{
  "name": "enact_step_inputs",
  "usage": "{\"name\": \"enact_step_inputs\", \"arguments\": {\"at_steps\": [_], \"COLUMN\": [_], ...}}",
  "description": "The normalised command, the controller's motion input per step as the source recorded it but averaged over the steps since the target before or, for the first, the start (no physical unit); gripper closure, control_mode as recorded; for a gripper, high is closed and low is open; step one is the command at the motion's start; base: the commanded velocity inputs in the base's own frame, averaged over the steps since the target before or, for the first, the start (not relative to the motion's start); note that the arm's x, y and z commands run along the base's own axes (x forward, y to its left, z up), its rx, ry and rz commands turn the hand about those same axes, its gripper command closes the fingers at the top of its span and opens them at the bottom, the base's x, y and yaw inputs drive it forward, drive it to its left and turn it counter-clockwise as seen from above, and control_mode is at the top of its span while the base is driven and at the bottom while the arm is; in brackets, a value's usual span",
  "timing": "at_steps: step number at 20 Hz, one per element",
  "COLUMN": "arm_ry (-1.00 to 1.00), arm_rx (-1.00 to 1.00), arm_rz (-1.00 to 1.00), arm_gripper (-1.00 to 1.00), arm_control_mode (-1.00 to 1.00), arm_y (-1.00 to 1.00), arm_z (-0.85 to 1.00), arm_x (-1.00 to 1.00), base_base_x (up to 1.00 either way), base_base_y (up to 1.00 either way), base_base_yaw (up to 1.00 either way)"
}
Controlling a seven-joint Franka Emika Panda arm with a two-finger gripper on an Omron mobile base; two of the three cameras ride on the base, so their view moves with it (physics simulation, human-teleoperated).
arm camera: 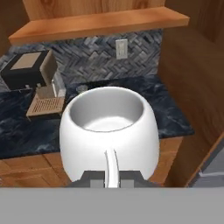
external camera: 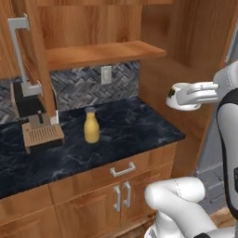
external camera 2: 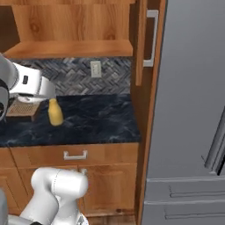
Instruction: There is a tray on the dining counter. Grab the cup, mug, and pitcher and place them on the tray. The pitcher may be placed next to the tray if it cannot fit the tray.
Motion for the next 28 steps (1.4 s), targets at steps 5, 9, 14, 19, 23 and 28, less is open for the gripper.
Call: {"name": "enact_step_inputs", "arguments": {"at_steps": [5,9,14,19,23,28], "arm_ry": [0.0,0.0,0.0,0.0,0.0,0.0], "arm_rx": [0.0,0.0,0.0,0.0,0.0,0.0], "arm_rz": [0.0,0.0,0.0,0.0,0.0,0.0], "arm_gripper": [1.0,1.0,1.0,1.0,1.0,1.0], "arm_control_mode": [1.0,1.0,1.0,1.0,1.0,1.0], "arm_y": [0.0,0.0,0.0,0.0,0.0,0.0], "arm_z": [0.0,0.0,0.0,0.0,0.0,0.0], "arm_x": [0.0,0.0,0.0,0.0,0.0,0.0], "base_base_x": [-0.67,-0.37,-0.16,-0.01,0.0,0.0], "base_base_y": [-0.04,-0.18,-0.19,-0.07,-0.06,-0.09], "base_base_yaw": [-0.61,-0.77,-0.86,-0.92,-0.94,-0.93]}}
